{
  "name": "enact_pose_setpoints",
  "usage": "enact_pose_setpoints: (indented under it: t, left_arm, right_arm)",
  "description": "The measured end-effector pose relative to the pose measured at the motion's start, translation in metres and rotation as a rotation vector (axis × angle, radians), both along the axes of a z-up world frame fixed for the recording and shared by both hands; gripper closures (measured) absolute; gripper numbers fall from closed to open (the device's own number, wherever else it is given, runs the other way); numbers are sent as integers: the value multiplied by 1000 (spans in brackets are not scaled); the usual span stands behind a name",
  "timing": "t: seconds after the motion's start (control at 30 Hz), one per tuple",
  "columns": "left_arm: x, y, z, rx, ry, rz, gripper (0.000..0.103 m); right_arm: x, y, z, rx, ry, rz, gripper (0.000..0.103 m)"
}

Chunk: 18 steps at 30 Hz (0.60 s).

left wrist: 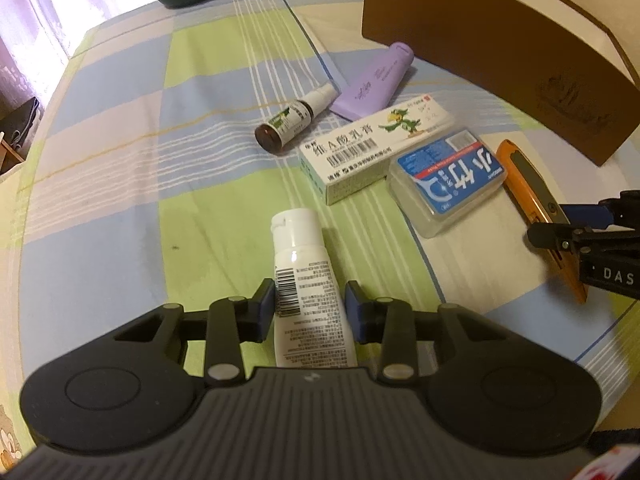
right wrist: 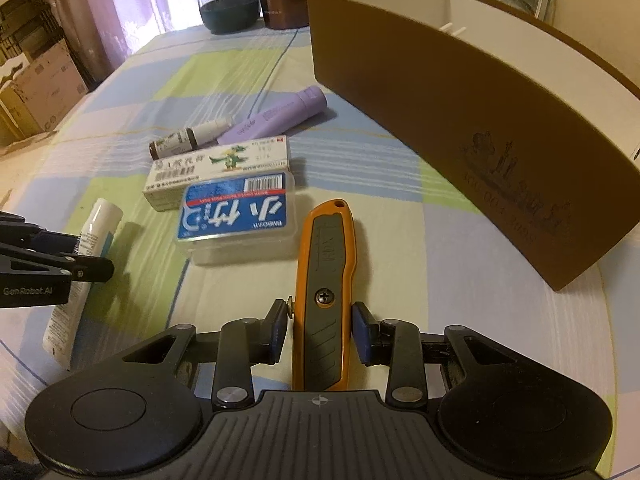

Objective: Organize rigid objects
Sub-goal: 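Lift the white tube with the left tool while the right tool lifts the orange knife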

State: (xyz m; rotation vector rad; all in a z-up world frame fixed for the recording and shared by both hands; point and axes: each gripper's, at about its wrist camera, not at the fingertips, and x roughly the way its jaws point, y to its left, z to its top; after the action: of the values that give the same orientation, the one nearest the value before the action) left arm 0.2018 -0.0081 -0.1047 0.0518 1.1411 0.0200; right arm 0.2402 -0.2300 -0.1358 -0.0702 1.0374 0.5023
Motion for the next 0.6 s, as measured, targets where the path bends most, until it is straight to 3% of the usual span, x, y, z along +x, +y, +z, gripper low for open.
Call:
enact_pose_setpoints:
  t: [0.6]
  left_arm:
    - [12,-20,62,-44,-135,-77,71]
  right_arm:
    - [-3,-4,53,70,-56,-19,72]
